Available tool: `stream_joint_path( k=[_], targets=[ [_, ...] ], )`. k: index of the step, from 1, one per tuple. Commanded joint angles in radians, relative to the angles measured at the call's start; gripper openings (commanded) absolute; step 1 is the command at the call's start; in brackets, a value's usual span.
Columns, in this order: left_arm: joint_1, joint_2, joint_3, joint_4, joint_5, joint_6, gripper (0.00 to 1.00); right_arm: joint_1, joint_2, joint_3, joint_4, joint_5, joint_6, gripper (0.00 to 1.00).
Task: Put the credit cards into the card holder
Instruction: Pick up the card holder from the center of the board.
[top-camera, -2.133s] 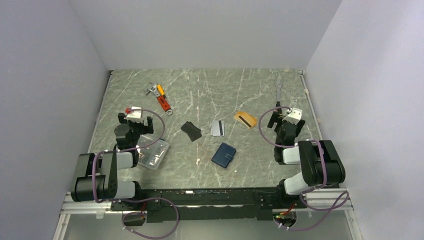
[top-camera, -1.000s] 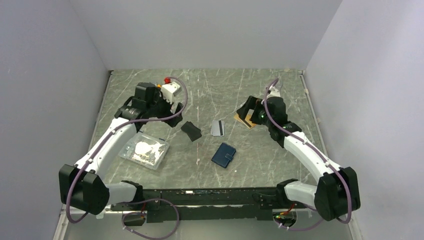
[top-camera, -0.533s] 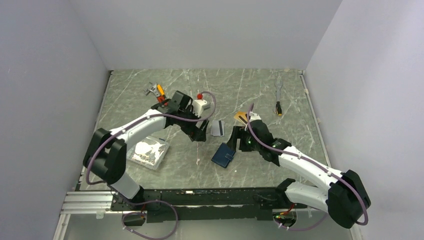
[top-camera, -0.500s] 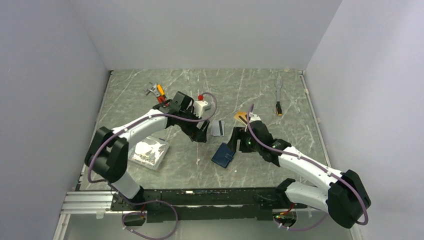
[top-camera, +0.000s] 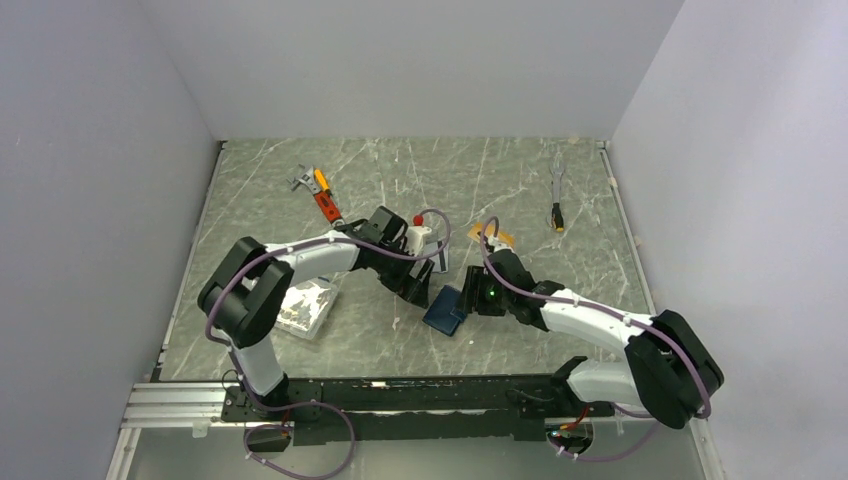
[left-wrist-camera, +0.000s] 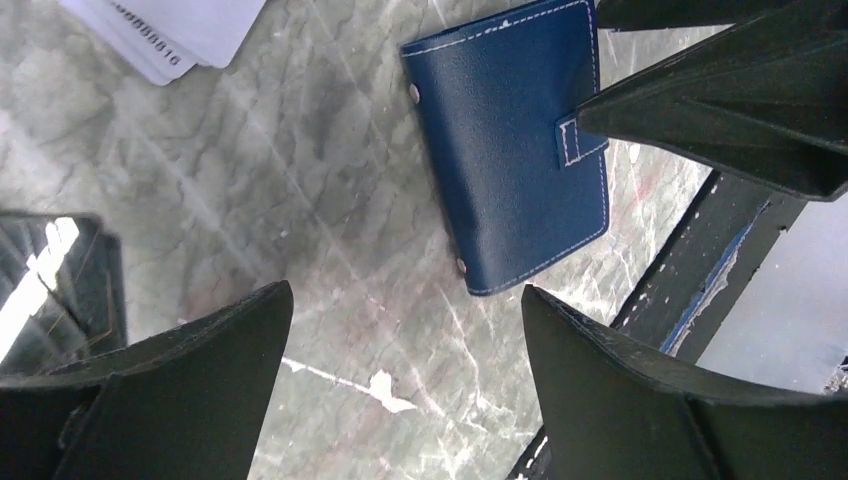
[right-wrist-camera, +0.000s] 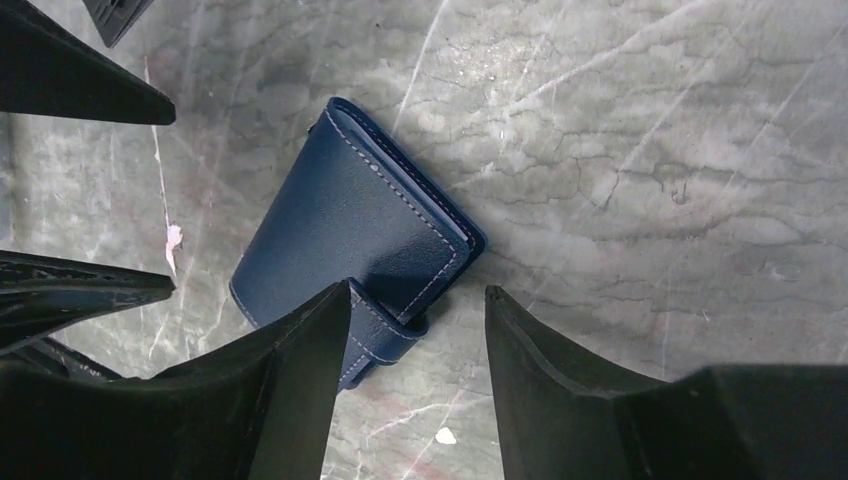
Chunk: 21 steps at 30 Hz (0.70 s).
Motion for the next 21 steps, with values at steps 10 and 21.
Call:
stream_joint_path(
  k=[10, 21],
  targets=[
    [-0.049, 0.085, -0.003, 0.134, 0.064, -0.079, 0.87, 0.003, 0.050, -0.100, 0.126, 0.014, 0.099, 0.25],
    [-0.076, 0.125, -0.019, 0.138, 0.074, -0.101, 0.86, 0.001, 0.074, -0.203, 0.189, 0.042, 0.173, 0.05]
  ],
)
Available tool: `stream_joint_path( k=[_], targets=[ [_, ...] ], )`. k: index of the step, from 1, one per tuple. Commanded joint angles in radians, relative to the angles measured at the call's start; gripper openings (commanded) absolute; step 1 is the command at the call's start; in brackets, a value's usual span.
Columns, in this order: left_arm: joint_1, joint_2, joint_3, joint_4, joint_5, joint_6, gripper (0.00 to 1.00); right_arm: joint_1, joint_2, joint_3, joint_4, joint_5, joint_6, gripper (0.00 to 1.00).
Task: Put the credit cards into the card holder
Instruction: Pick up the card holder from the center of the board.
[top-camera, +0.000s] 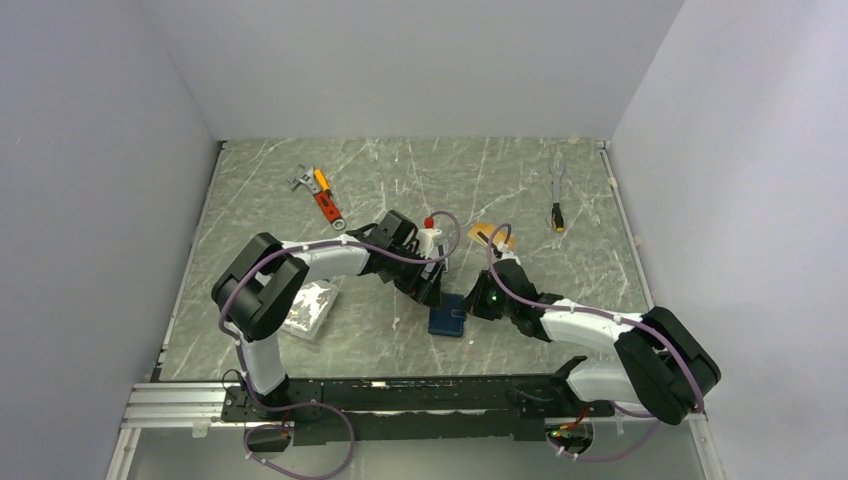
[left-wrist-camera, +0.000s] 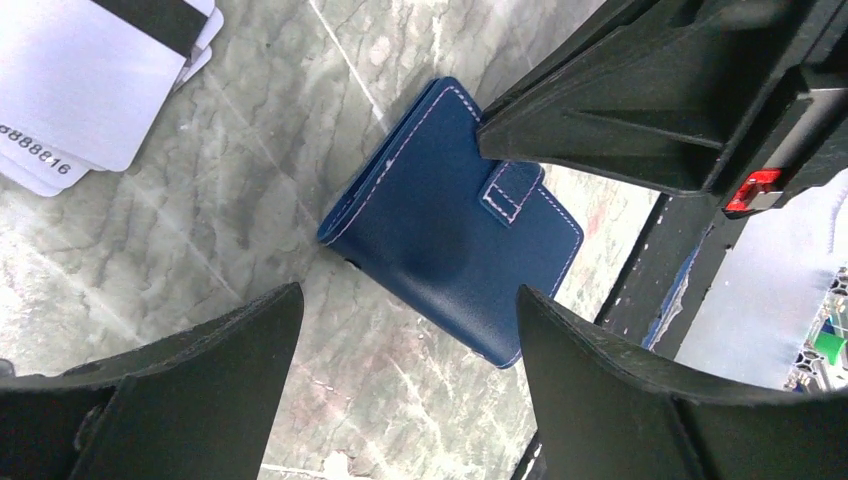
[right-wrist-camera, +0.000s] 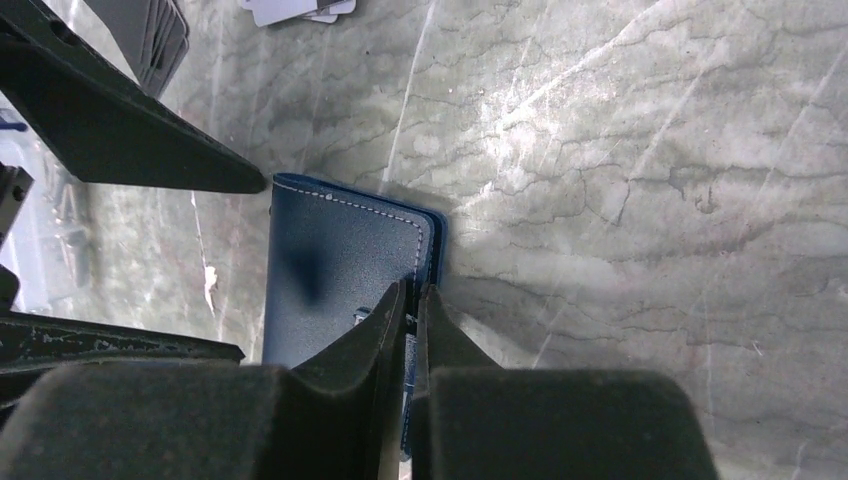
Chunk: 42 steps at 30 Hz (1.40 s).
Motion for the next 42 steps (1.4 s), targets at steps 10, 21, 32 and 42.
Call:
stream_joint_path(
  k=[10, 21, 32, 42],
  targets=[
    [-0.057, 0.105, -0.015, -0.047, -0.022, -0.057, 0.86, 0.004, 0.085, -0.095, -0.092, 0.112, 0.088, 0.00],
    [-0.055, 0.161, 0.038, -0.014, 0.029, -0.065, 0.41, 0.011, -0.007, -0.107, -0.045, 0.061, 0.022, 0.00],
    [-0.013, 0.194, 0.082, 0.034, 0.074, -0.066, 0.00, 0.016, -0.163, -0.086, -0.020, -0.039, -0.083, 0.30],
    [0.034, 0.143, 0.054, 0.042, 0.162, -0.028, 0.00, -0.068, -0.266, -0.080, -0.087, -0.058, -0.069, 0.74]
  ],
)
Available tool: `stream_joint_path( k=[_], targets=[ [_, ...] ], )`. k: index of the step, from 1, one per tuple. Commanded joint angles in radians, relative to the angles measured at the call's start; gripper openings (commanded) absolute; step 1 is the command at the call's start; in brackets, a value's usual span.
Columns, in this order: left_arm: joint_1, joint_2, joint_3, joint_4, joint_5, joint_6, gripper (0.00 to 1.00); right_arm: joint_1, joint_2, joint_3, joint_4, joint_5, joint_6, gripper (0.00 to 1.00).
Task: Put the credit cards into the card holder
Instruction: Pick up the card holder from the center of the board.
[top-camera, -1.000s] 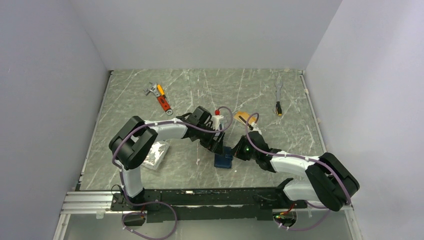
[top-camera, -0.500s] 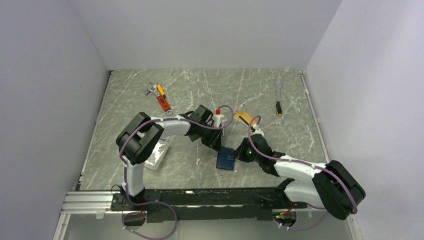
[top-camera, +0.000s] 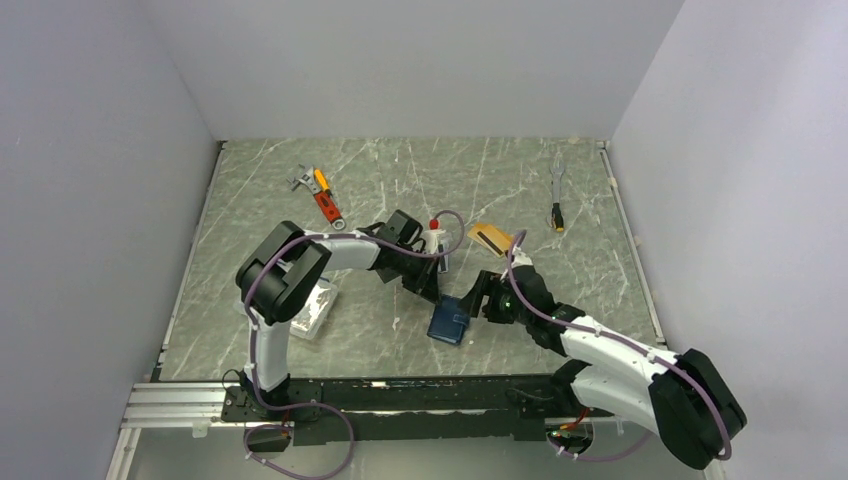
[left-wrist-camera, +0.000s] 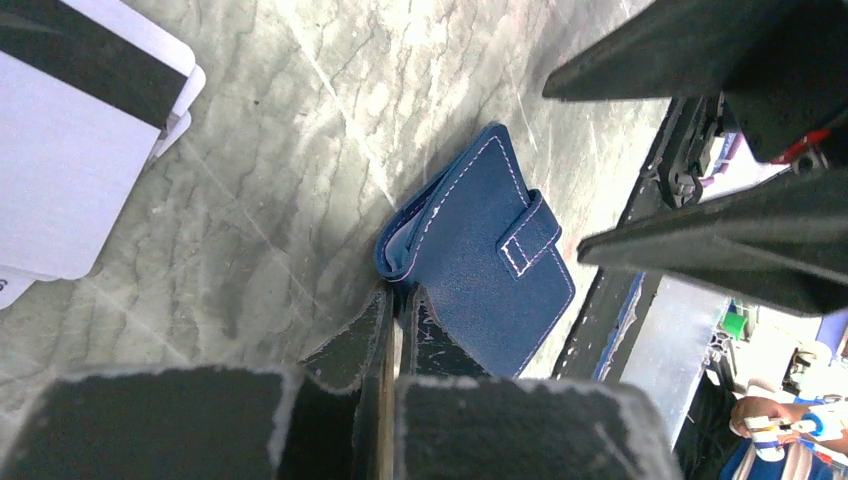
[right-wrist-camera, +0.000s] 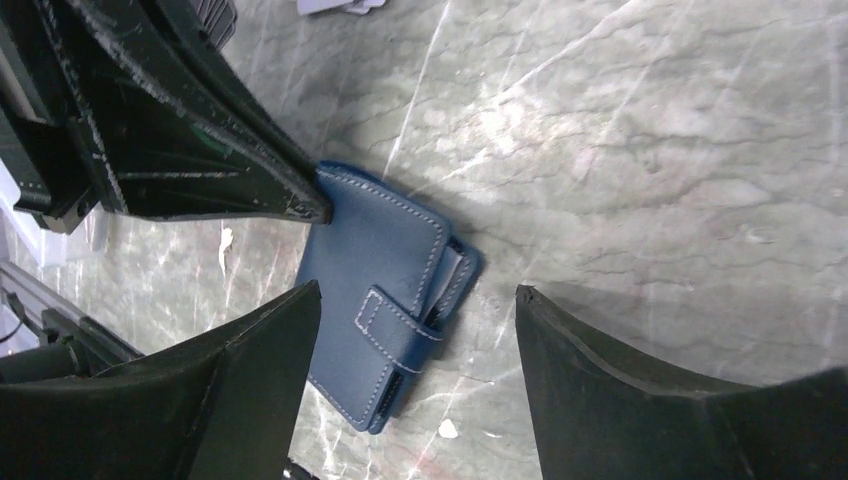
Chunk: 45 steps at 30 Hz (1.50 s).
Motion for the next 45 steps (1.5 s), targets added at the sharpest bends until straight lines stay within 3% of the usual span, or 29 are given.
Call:
stream_joint_path(
  k=[1, 8, 17, 25, 29, 33, 40, 45],
  targets=[
    [0.018, -0.024, -0.016, -0.025, 0.045, 0.053, 0.00, -0.063, -0.015, -0.007, -0.007, -0.071, -0.002, 0.75],
    [0.022, -0.214, 0.058, -0.045, 0.092, 0.145, 0.00, -0.254, -0.107, 0.021, 0.030, -0.310, -0.035, 0.79],
    [0.020, -0.312, 0.230, -0.327, 0.022, 0.393, 0.00, -0.412, -0.135, 0.113, 0.095, -0.575, 0.011, 0.84],
    [0.030, -0.526, 0.267, -0.566, -0.192, 0.703, 0.00, -0.476, -0.155, 0.137, 0.196, -0.750, 0.150, 0.85],
    [0.020, -0.722, 0.131, -0.359, -0.273, 0.840, 0.00, -0.483, -0.098, 0.198, 0.060, -0.742, 0.155, 0.87],
    [-0.069, -0.920, -0.061, -0.066, -0.339, 0.989, 0.00, -0.494, 0.037, 0.235, 0.078, -0.834, 0.262, 0.91],
    [-0.215, -1.194, -0.489, 0.358, -0.333, 1.428, 0.00, -0.495, 0.099, 0.272, 0.270, -0.911, 0.475, 0.96],
    [-0.249, -1.216, -0.678, 0.675, -0.333, 1.613, 0.00, -0.491, 0.115, 0.228, 0.502, -0.936, 0.671, 0.96]
  ],
)
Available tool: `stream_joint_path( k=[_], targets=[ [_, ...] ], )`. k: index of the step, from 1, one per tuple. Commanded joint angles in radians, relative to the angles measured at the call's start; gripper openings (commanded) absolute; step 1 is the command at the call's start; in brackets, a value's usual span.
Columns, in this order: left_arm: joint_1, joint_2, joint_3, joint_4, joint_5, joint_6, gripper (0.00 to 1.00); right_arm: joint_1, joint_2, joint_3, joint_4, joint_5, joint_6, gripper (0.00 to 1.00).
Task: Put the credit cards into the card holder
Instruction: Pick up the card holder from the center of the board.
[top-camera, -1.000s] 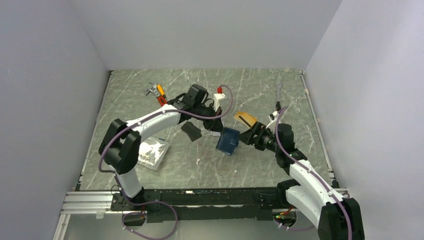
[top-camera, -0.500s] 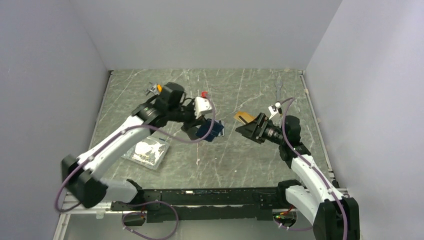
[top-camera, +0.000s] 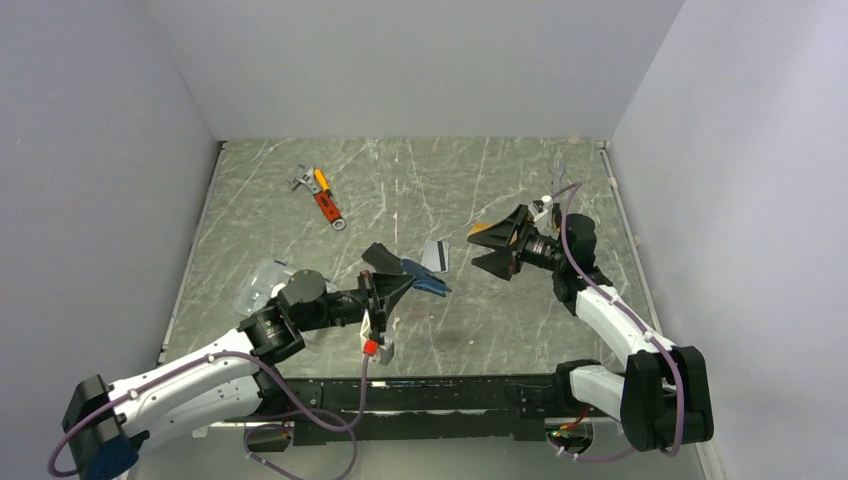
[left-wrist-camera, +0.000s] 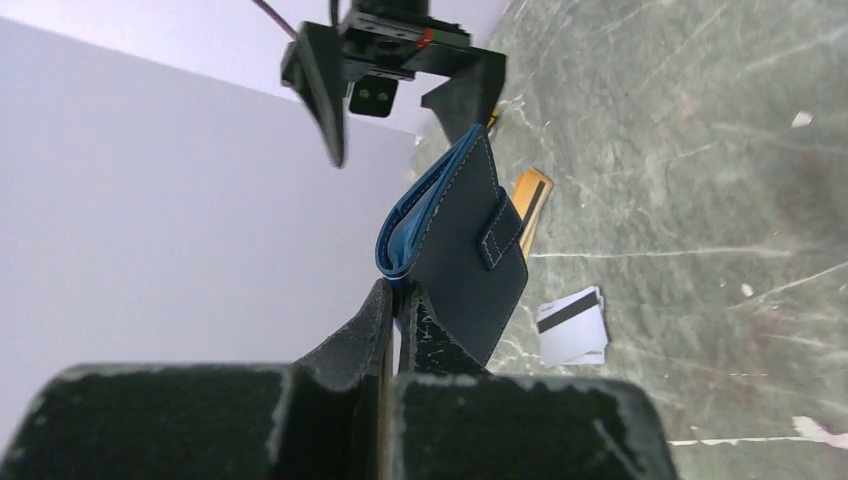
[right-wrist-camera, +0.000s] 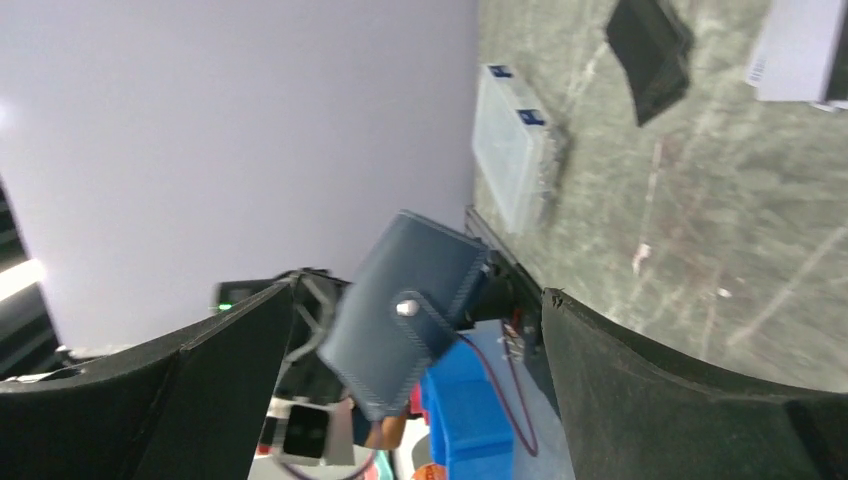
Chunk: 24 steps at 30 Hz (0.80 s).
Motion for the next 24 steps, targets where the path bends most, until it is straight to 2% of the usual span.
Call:
stream_joint_path(
  k=[1, 5, 9, 16, 21, 24],
  targets=[
    [-0.029, 0.011, -0.100, 0.429, -0.013, 0.267, 0.00, 0.005, 0.007, 0.006, 0.240, -0.053, 0.196, 0.96],
    [-0.035, 0.084, -0.170, 0.646, 0.010, 0.414, 0.00, 0.033, 0.027, 0.001, 0.196, -0.052, 0.174, 0.96],
    [-0.038, 0.152, -0.191, 0.785, 0.030, 0.484, 0.00, 0.062, 0.067, -0.001, 0.202, -0.052, 0.168, 0.96],
    [-0.045, 0.154, -0.222, 0.793, 0.083, 0.545, 0.00, 0.111, 0.140, 0.011, 0.438, -0.025, 0.322, 0.94],
    [-0.048, 0.189, -0.215, 0.807, 0.066, 0.571, 0.00, 0.169, 0.199, -0.019, 0.689, 0.025, 0.474, 0.91],
    [-0.049, 0.201, -0.220, 0.810, 0.071, 0.587, 0.00, 0.192, 0.210, -0.024, 0.733, 0.042, 0.495, 0.90]
  ],
)
